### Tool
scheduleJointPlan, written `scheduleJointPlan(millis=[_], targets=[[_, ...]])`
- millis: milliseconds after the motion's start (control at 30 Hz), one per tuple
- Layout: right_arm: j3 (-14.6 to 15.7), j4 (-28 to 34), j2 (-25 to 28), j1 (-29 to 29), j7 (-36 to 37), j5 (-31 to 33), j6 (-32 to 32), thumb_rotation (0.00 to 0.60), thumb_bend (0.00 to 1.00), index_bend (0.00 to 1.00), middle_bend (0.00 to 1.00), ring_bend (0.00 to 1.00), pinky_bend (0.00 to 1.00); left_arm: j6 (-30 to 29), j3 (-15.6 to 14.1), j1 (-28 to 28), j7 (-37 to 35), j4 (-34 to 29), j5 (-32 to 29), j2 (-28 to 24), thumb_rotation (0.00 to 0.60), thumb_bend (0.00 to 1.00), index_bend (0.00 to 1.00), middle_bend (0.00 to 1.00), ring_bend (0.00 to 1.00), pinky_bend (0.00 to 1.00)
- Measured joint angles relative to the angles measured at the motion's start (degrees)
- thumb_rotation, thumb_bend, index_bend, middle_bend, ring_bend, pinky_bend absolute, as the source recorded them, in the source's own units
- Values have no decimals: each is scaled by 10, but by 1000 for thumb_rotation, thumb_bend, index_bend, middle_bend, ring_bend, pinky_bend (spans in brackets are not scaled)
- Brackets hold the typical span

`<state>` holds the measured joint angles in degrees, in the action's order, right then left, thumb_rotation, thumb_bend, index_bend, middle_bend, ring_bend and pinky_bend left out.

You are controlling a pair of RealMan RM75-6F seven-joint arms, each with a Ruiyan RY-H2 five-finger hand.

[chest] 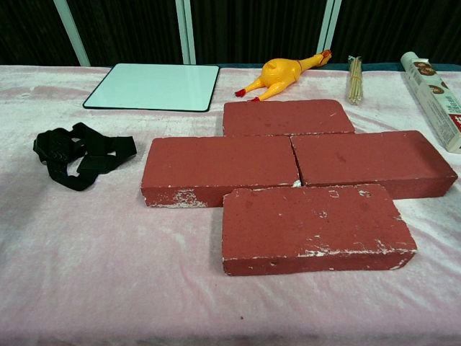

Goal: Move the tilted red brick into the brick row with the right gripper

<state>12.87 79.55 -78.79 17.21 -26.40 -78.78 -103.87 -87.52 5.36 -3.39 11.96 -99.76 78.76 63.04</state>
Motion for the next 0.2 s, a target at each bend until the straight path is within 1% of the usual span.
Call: scheduleJointPlan(millis=[200], targets=[[1,-1,-3,-16,28,-11,20,600,0,0,0,0,92,1,-3,0,3,0,3,0,600,248,87,28,0,0]])
